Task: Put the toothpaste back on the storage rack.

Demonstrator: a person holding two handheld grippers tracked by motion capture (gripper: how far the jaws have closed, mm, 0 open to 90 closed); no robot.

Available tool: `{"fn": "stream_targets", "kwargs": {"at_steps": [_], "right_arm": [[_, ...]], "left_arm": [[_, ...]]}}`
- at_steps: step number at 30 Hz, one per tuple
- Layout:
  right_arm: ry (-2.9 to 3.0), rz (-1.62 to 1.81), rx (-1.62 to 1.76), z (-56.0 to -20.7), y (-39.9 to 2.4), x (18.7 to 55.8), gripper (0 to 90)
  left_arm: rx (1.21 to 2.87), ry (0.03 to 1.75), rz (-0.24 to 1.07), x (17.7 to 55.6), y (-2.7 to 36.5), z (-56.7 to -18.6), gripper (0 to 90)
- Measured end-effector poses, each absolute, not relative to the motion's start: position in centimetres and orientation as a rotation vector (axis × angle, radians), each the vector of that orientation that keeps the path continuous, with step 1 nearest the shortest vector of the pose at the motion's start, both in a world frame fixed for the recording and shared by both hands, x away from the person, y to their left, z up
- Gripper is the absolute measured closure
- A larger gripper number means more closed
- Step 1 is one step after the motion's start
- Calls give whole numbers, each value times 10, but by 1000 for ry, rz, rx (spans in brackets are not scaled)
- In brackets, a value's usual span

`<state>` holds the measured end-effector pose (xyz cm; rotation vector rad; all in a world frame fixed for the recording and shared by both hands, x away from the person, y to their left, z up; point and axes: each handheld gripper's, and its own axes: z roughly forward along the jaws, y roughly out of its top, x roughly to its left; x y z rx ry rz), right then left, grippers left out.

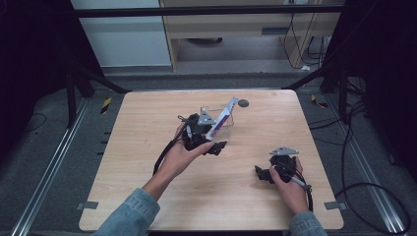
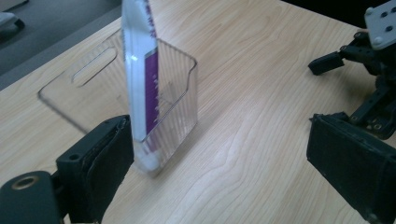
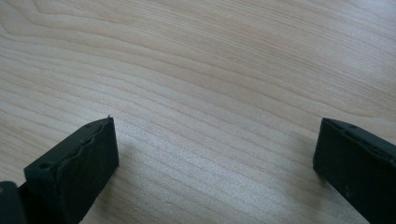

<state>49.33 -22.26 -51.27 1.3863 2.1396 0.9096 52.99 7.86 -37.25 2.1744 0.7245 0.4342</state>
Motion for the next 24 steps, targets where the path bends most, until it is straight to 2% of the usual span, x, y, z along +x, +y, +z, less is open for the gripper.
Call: {"fn": "stream_targets", "kwargs": {"at_steps": [14, 24], "right_arm": [[2133, 906, 1391, -513, -222, 493, 4], [2133, 906, 1392, -513, -222, 493, 4]], "left_arm": [[2172, 776, 441, 530, 125, -394, 46], [2158, 889, 469, 539, 164, -420, 55]]}}
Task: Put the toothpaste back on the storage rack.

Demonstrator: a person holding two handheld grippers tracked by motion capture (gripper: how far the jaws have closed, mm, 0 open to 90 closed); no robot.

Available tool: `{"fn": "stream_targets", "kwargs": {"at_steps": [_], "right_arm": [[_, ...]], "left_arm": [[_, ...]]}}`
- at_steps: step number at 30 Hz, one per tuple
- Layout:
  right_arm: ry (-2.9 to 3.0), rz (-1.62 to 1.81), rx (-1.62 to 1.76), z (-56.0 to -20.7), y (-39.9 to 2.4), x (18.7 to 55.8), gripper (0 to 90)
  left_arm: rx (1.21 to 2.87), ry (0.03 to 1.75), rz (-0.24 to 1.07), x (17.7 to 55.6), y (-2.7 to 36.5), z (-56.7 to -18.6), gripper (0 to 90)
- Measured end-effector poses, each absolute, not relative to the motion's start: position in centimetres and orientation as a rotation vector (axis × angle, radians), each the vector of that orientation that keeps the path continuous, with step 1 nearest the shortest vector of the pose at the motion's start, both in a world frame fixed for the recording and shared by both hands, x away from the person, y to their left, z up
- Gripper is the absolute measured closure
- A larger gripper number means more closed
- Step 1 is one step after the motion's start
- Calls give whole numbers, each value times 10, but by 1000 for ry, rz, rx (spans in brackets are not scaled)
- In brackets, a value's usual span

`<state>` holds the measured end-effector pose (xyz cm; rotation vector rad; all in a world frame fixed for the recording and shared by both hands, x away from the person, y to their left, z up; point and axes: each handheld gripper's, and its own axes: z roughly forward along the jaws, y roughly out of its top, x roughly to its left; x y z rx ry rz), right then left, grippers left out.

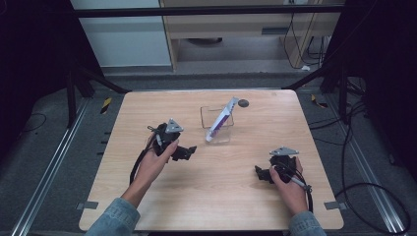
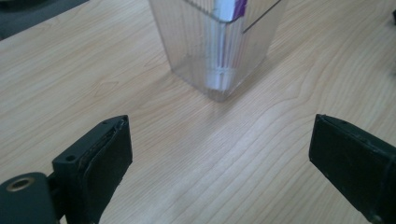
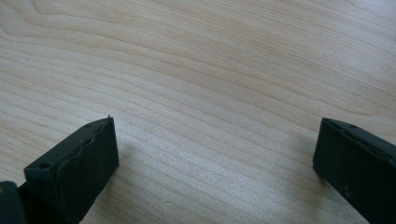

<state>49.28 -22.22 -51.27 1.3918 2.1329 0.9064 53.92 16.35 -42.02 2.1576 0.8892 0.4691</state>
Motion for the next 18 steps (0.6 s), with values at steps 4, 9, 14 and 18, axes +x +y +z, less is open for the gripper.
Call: {"fn": "stream_targets", "kwargs": {"at_steps": [4, 9, 14, 18], "right_arm": [[2133, 906, 1392, -513, -222, 493, 4], [2127, 905, 1398, -513, -222, 492, 5], [2128, 904, 1397, -513, -222, 492, 5], [2128, 905, 1398, -513, -222, 492, 5]], "left_arm": [[2154, 924, 482, 541, 176, -428, 54], [2143, 979, 490, 542, 195, -442, 55], [2120, 1027, 509, 540, 214, -455, 62], [2123, 1069, 508, 538, 231, -466, 63]]}}
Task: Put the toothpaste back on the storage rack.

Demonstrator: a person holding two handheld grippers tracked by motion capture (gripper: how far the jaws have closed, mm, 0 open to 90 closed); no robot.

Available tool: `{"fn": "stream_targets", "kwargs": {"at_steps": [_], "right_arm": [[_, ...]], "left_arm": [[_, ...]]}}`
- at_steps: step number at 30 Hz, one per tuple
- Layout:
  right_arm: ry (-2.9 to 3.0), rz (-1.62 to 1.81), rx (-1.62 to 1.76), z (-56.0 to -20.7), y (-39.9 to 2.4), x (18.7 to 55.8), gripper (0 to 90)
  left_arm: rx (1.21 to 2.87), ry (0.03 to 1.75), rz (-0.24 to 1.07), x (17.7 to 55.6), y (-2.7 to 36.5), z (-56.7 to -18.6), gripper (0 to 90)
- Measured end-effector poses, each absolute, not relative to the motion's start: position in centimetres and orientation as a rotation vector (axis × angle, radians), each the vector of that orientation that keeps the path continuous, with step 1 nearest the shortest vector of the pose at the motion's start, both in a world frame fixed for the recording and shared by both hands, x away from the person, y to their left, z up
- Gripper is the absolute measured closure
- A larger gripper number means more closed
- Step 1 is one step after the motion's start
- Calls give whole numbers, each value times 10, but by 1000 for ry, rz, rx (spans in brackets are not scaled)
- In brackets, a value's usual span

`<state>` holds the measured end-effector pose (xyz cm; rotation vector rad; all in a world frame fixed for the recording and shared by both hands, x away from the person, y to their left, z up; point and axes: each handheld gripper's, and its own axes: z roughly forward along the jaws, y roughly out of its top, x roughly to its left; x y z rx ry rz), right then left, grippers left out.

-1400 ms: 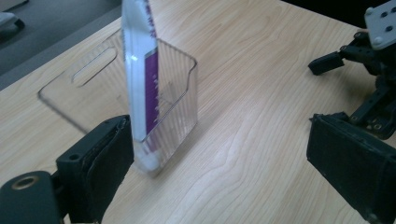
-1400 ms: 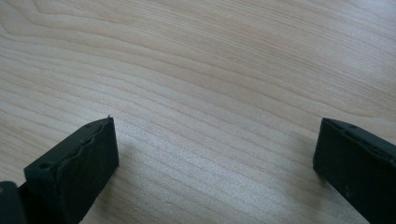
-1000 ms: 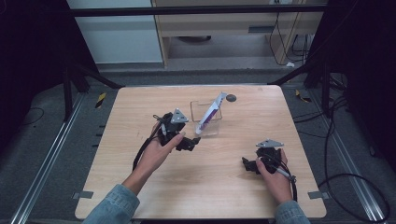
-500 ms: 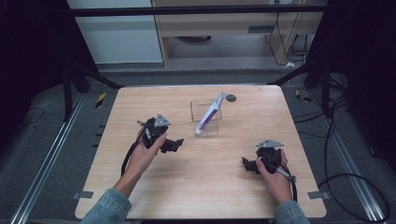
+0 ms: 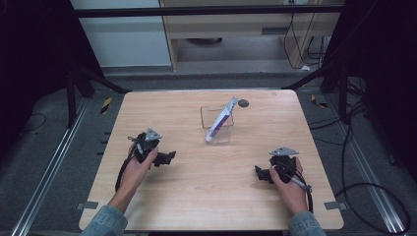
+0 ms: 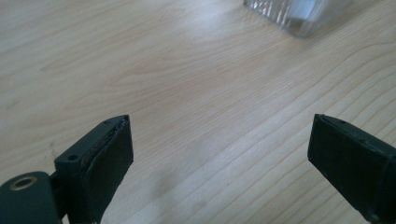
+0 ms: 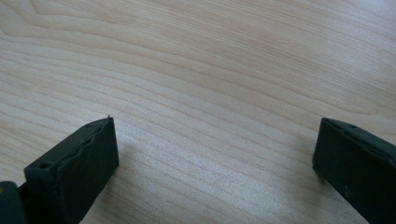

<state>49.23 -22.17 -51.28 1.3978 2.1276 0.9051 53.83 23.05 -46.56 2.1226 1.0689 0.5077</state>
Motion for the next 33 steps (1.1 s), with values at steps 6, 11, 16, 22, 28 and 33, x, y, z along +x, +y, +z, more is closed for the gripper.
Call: {"fn": "stream_targets", "kwargs": {"at_steps": [6, 11, 16, 22, 28, 33], "right_arm": [[2125, 903, 1399, -513, -222, 492, 5], [2125, 903, 1399, -513, -222, 492, 5], [2125, 903, 1400, -513, -222, 492, 5], [2125, 903, 1400, -513, -222, 492, 5], [2125, 903, 1399, -513, -222, 492, 5], [2125, 903, 1401, -513, -222, 492, 5]], "left_arm": [[2119, 1136, 512, 536, 254, -479, 62], [2111, 1194, 511, 536, 272, -488, 61], [2096, 1237, 511, 537, 285, -495, 62], [2068, 1265, 520, 540, 293, -499, 62], [2062, 1279, 522, 543, 296, -503, 61], [2061, 1257, 553, 543, 298, -506, 51]]}}
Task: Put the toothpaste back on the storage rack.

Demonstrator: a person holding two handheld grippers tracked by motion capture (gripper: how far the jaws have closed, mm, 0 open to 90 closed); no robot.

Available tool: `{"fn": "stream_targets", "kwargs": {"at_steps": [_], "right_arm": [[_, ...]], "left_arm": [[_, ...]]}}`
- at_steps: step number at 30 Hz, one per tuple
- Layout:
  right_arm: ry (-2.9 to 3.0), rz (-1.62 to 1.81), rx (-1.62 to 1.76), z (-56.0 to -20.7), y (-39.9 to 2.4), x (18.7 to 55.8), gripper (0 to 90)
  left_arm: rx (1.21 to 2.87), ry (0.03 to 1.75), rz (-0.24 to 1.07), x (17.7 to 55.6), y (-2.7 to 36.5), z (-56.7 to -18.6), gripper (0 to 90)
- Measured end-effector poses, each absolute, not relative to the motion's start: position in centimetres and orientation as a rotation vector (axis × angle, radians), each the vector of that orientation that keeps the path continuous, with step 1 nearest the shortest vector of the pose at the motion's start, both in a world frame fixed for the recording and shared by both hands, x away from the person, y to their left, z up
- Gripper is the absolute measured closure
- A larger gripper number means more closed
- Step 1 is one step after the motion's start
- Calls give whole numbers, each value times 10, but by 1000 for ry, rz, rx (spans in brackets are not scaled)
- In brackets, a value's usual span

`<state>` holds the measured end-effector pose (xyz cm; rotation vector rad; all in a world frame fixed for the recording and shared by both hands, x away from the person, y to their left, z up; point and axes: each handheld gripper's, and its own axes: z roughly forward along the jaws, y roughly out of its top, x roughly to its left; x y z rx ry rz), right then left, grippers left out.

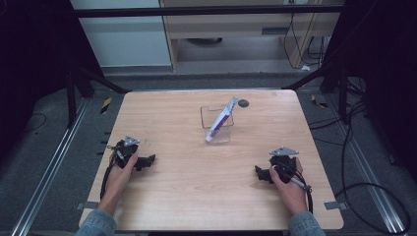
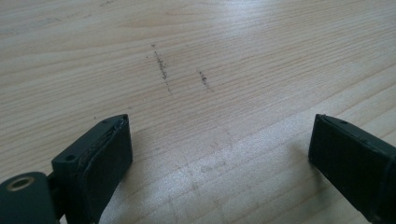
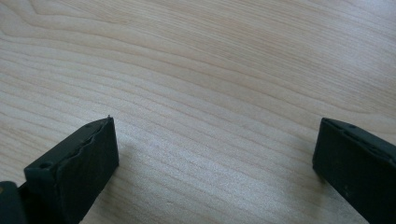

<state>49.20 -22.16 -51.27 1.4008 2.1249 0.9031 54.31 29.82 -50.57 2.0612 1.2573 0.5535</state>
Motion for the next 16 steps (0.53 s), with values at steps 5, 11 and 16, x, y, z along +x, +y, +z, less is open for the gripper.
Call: {"fn": "stream_targets", "kwargs": {"at_steps": [5, 11, 16], "right_arm": [[2125, 903, 1401, -513, -222, 492, 6], [2125, 903, 1401, -513, -222, 492, 5], [2124, 903, 1401, -513, -222, 492, 5]], "left_arm": [[2053, 1251, 558, 544, 298, -507, 37], [2071, 1247, 551, 544, 298, -508, 1], [2069, 1251, 549, 544, 298, -508, 0]]}}
